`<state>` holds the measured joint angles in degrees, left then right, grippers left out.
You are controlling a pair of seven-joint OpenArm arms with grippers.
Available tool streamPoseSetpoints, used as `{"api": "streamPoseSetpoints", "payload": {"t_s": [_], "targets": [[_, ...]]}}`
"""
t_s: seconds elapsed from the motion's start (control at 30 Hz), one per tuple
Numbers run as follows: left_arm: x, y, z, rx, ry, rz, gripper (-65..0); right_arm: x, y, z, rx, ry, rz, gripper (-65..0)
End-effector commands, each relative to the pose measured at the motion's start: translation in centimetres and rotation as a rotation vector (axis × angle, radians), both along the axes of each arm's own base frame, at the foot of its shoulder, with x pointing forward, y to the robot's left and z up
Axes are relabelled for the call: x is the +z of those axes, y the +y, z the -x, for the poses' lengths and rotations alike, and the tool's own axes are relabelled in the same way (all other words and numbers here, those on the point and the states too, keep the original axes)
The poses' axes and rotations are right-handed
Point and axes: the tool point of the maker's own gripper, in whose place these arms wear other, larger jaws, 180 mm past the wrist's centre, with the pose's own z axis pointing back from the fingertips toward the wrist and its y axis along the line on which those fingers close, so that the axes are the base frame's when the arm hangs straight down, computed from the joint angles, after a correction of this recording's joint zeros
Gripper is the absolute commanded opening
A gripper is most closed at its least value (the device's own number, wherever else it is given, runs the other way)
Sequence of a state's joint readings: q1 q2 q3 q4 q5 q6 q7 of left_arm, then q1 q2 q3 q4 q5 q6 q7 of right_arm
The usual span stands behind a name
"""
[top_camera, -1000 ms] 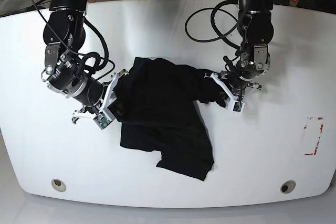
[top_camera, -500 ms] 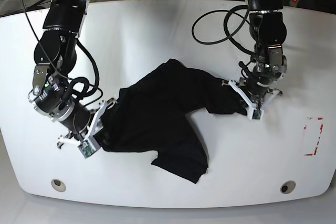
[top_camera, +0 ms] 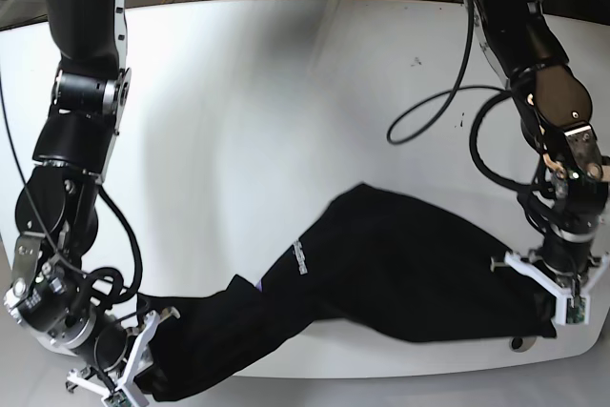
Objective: Fold the T-shirt properly
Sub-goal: 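Lift the shirt with both grippers and pull it apart to flip it, then lay the stretched shirt flat on the table with both grippers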
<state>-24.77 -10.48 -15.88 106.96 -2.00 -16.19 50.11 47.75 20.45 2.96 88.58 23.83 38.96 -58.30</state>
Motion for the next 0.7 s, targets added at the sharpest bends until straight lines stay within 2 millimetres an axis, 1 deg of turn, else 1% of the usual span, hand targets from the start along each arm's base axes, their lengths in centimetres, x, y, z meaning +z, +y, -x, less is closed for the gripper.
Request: {"api": "streamPoseSetpoints", "payload": {"t_s": [0.0, 0.03, 0.07, 0.13, 0.2, 0.27, 0.3, 0.33, 0.4, 0.43, 0.47, 0.5, 0.57, 0.6, 0.67], "targets": [[4.7, 1.4, -0.1, 0.030, -0.103, -0.033, -65.0, 5.3, 0.6, -0.4, 0.025, -0.121, -0.007, -65.0], [6.1, 1.9, -0.1, 0.041, -0.129, -0.041, -65.0, 6.6, 0.9, -0.4, 0.032, -0.146, 0.002, -65.0], [8.2, 2.4, -0.2, 0.053, -0.168, -0.052, -65.0, 7.9, 1.3, -0.4, 0.042, -0.170, 0.015, -65.0], [11.7, 3.4, -0.1, 0.076, -0.234, -0.070, -65.0, 10.9, 2.1, -0.4, 0.058, -0.228, 0.039, -65.0], [14.4, 4.0, 0.2, 0.092, -0.284, -0.089, -65.0, 12.9, 2.9, -0.1, 0.075, -0.269, 0.069, -65.0], [16.7, 4.6, 0.6, 0.108, -0.327, -0.103, -65.0, 14.5, 3.5, 0.1, 0.087, -0.302, 0.092, -65.0], [17.4, 4.8, 0.8, 0.112, -0.342, -0.110, -65.0, 15.2, 3.5, 0.3, 0.086, -0.316, 0.092, -65.0], [17.6, 5.0, 0.9, 0.117, -0.344, -0.114, -65.0, 15.6, 3.6, 0.3, 0.087, -0.325, 0.094, -65.0], [17.6, 5.1, 1.0, 0.121, -0.341, -0.119, -65.0, 15.7, 3.5, 0.3, 0.083, -0.323, 0.097, -65.0], [17.6, 5.2, 1.1, 0.123, -0.339, -0.125, -65.0, 15.5, 3.3, 0.3, 0.077, -0.314, 0.101, -65.0], [17.4, 5.2, 1.1, 0.123, -0.335, -0.123, -65.0, 14.8, 3.1, 0.2, 0.070, -0.294, 0.105, -65.0], [16.7, 5.4, 1.0, 0.126, -0.320, -0.121, -65.0, 13.9, 2.9, 0.1, 0.067, -0.275, 0.108, -65.0], [13.8, 5.4, 0.9, 0.125, -0.246, -0.124, -65.0, 11.3, 1.2, 0.2, 0.037, -0.231, 0.093, -65.0], [12.7, 5.2, 1.1, 0.121, -0.226, -0.132, -65.0, 10.1, 0.8, 0.4, 0.029, -0.215, 0.083, -65.0], [10.5, 4.9, 1.6, 0.114, -0.183, -0.147, -65.0, 7.0, 0.3, 0.9, 0.020, -0.168, 0.071, -65.0]]}}
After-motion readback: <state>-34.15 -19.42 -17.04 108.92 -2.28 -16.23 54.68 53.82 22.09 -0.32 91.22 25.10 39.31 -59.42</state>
